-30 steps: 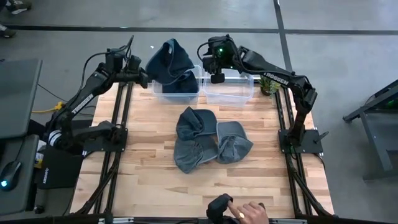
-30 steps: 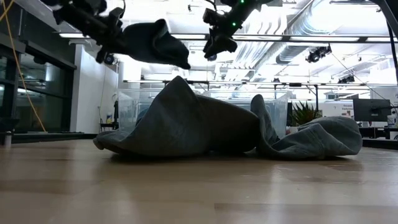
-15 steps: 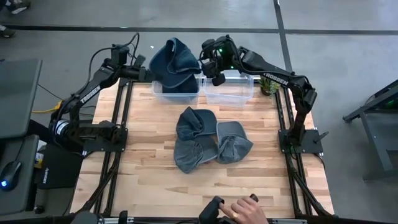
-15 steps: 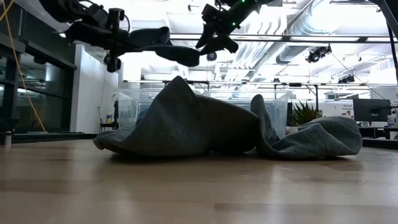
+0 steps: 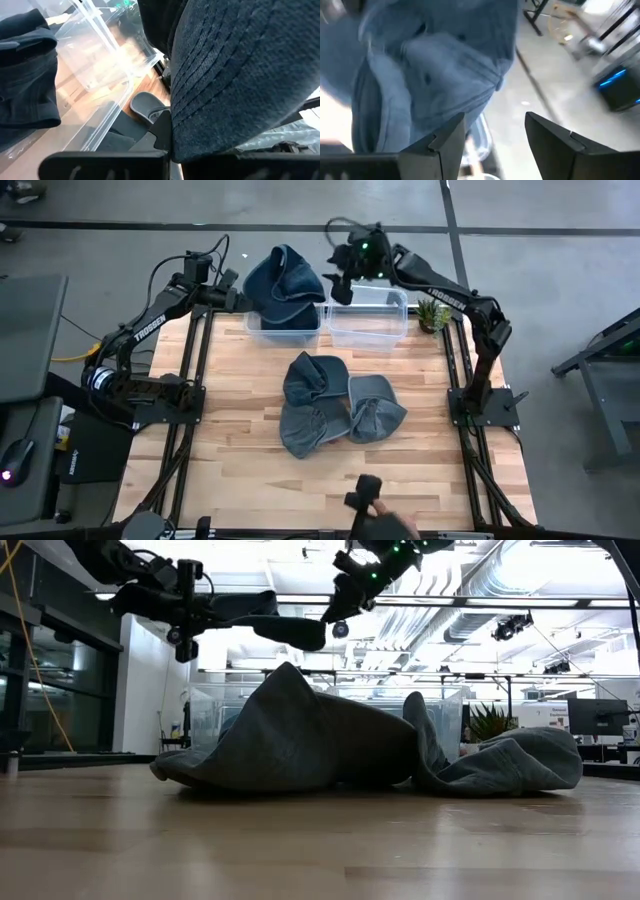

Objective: Pick and place caps into container
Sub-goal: Put the bottom dark blue cap into the left transparent container

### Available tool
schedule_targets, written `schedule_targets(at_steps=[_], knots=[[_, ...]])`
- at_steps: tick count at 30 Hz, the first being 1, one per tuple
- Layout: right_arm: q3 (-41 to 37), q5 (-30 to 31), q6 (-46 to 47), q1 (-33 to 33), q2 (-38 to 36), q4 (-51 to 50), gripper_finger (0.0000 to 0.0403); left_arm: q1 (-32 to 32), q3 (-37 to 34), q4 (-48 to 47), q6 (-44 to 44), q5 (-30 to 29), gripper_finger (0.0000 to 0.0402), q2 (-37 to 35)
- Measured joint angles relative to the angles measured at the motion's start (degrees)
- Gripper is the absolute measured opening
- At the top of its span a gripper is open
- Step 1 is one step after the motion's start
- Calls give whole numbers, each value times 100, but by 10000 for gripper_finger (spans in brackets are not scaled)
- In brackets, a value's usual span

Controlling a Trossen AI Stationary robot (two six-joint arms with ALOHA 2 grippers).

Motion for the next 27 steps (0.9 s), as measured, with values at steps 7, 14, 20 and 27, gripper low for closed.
schedule_targets(at_steps=[7, 14, 20, 27], knots=[[100, -2689, 2149, -1063, 0, 706, 200, 0, 0, 40, 129, 19, 5, 0], [100, -4159, 2696, -1418, 89, 1212, 200, -2, 0, 334, 2, 502, 5, 159], [98, -4084, 2682, -1190, 558, 1247, 200, -7, 0, 225, -19, 643, 5, 484], [89, -3717, 2871, -1170, 923, 1357, 200, -4, 0, -168, 23, 775, 5, 542]])
